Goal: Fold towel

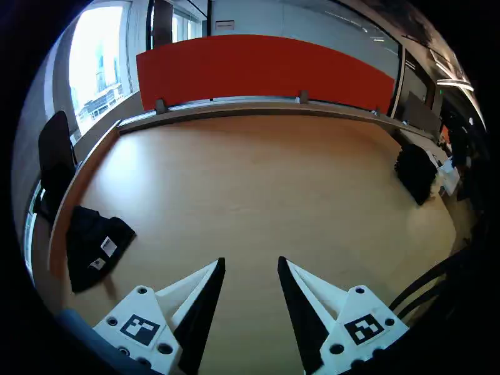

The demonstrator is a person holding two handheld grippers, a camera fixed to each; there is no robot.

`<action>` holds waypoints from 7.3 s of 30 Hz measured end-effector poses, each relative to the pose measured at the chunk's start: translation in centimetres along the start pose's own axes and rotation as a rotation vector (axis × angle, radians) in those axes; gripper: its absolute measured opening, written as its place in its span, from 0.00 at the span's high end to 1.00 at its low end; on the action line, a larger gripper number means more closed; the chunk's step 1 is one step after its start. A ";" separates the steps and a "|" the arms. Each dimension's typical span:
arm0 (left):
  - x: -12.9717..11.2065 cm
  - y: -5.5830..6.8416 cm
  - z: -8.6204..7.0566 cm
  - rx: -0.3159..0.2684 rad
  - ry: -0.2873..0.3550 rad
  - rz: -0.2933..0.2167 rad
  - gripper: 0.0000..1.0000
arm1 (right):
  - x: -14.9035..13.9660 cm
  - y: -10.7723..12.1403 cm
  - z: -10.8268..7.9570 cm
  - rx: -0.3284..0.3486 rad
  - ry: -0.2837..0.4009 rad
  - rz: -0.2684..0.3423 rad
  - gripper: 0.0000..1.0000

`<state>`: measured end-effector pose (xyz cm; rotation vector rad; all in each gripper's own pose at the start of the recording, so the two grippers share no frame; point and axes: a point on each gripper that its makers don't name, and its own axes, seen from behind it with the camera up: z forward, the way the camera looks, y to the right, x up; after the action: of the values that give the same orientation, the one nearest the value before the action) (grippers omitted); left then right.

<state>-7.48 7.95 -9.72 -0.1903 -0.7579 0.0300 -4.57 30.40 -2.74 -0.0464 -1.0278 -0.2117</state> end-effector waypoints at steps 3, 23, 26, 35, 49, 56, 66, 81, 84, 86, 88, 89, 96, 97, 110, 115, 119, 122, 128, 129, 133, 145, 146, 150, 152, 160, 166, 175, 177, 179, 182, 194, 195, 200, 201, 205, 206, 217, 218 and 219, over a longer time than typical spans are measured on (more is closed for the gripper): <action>0.0 -0.1 0.0 0.001 0.000 -0.001 0.39 | 0.0 0.0 0.1 -0.003 0.001 0.005 0.94; 0.0 0.1 0.1 -0.006 -0.001 0.011 0.39 | -1.1 -0.3 0.3 -0.016 -0.004 0.014 0.91; 0.0 0.0 0.0 -0.006 -0.001 0.011 0.39 | -1.3 -0.2 0.3 -0.019 -0.008 0.013 0.91; 0.0 -0.2 -0.1 -0.004 0.001 0.008 0.39 | -1.2 -0.2 -0.1 -0.029 0.000 0.011 0.78; 0.0 -0.1 -0.1 -0.010 0.007 0.004 0.39 | -0.5 -1.2 -1.5 -0.017 0.058 0.006 0.16; 0.0 -0.2 -0.1 -0.010 0.011 0.003 0.39 | 0.7 -2.9 -1.9 0.017 0.094 0.002 0.16; -0.2 -0.7 -0.4 -0.005 0.015 -0.004 0.39 | 2.6 -6.4 -2.0 0.073 0.133 -0.011 0.16; -0.3 -1.6 -0.8 0.011 0.021 -0.023 0.39 | 5.2 -11.8 -1.5 0.146 0.165 -0.047 0.16; -0.4 -1.7 -0.9 0.014 0.023 -0.025 0.39 | 5.4 -12.8 -1.3 0.157 0.166 -0.055 0.16; -0.4 -1.9 -1.0 0.016 0.023 -0.027 0.39 | 5.5 -13.3 -1.1 0.162 0.166 -0.062 0.17; -0.5 -2.1 -1.1 0.019 0.023 -0.029 0.39 | 5.4 -13.6 -1.0 0.163 0.163 -0.069 0.17; -0.5 -2.1 -1.2 0.021 0.023 -0.030 0.39 | 5.4 -13.7 -0.9 0.163 0.162 -0.072 0.17; -0.7 -2.5 -1.4 0.027 0.023 -0.038 0.39 | 5.2 -13.6 -0.5 0.159 0.155 -0.071 0.30; -0.8 -2.5 -1.3 0.026 0.022 -0.038 0.39 | 5.2 -13.6 -0.5 0.158 0.154 -0.071 0.33; -0.7 -2.1 -1.3 0.022 0.024 -0.034 0.39 | 4.6 -14.1 -0.2 0.163 0.144 -0.100 0.66; -0.7 -2.1 -1.3 0.023 0.023 -0.036 0.39 | 4.5 -14.3 -0.3 0.177 0.143 -0.090 0.84; -0.7 -2.1 -1.2 0.022 0.023 -0.034 0.39 | 4.5 -14.3 -0.3 0.183 0.142 -0.082 0.92; -0.6 -2.0 -1.2 0.020 0.023 -0.031 0.39 | 4.6 -14.5 -0.4 0.194 0.145 -0.080 0.93; -0.5 -2.0 -1.0 0.017 0.024 -0.030 0.39 | 4.4 -14.6 -0.6 0.207 0.143 -0.072 0.93; -0.5 -2.0 -1.0 0.018 0.025 -0.030 0.39 | 4.3 -14.7 -0.6 0.209 0.142 -0.071 0.93; -0.4 -2.1 -1.0 0.018 0.025 -0.031 0.39 | 3.8 -14.8 -0.7 0.218 0.135 -0.072 0.93; -0.4 -2.0 -1.0 0.017 0.026 -0.028 0.39 | 3.0 -14.8 -0.9 0.231 0.122 -0.076 0.93; -0.4 -2.0 -0.9 0.017 0.026 -0.028 0.39 | 3.0 -14.8 -0.9 0.231 0.122 -0.075 0.93; -0.4 -2.0 -1.0 0.018 0.026 -0.028 0.39 | 3.1 -14.8 -1.0 0.230 0.124 -0.072 0.93; -0.4 -2.0 -1.0 0.018 0.027 -0.029 0.39 | 3.2 -14.8 -1.1 0.227 0.126 -0.069 0.90; -0.3 -2.0 -0.9 0.017 0.028 -0.029 0.39 | 3.4 -14.7 -1.6 0.216 0.151 -0.069 0.40; -0.1 -1.8 -0.9 0.014 0.031 -0.026 0.39 | 3.4 -14.4 -1.9 0.200 0.165 -0.062 0.06; 0.2 -1.7 -0.7 0.009 0.034 -0.024 0.39 | 3.4 -14.0 -2.4 0.184 0.184 -0.023 0.00; 0.3 -1.7 -0.7 0.009 0.035 -0.023 0.39 | 3.5 -13.8 -2.6 0.178 0.190 -0.015 0.00; 0.4 -1.7 -0.7 0.008 0.037 -0.023 0.39 | 3.7 -13.8 -2.8 0.173 0.200 -0.004 0.00; 0.6 -1.8 -0.6 0.008 0.040 -0.022 0.39 | 4.1 -13.6 -3.2 0.164 0.223 0.018 0.00; 1.6 -1.7 -0.5 0.007 0.053 -0.017 0.39 | 6.0 -12.4 -4.4 0.080 0.343 0.149 0.00; 1.6 -1.7 -0.4 0.007 0.054 -0.015 0.39 | 6.1 -12.2 -4.4 0.065 0.351 0.158 0.00; 1.8 -1.8 -0.3 0.006 0.054 -0.014 0.39 | 6.5 -11.4 -4.6 -0.003 0.382 0.191 0.00; 1.9 -1.8 -0.2 0.007 0.055 -0.014 0.39 | 6.5 -11.4 -4.6 -0.009 0.386 0.195 0.00; 2.0 -1.8 -0.2 0.008 0.057 -0.012 0.39 | 6.7 -11.5 -4.8 -0.024 0.401 0.213 0.00; 2.1 -1.8 -0.2 0.008 0.058 -0.011 0.39 | 6.7 -11.6 -4.9 -0.028 0.405 0.218 0.00; 3.4 -2.4 -0.2 0.025 0.094 -0.008 0.39 | 8.9 -10.1 -6.7 -0.138 0.541 0.261 0.00; 3.6 -2.5 -0.2 0.026 0.100 -0.009 0.39 | 9.1 -10.1 -7.0 -0.144 0.555 0.260 0.00; 3.9 -2.6 -0.3 0.028 0.108 -0.010 0.39 | 9.3 -10.1 -7.2 -0.148 0.567 0.260 0.00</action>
<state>-4.57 5.73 -6.77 -0.1599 -0.6508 0.0210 4.21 18.12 0.86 -0.2398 -0.4327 -0.0548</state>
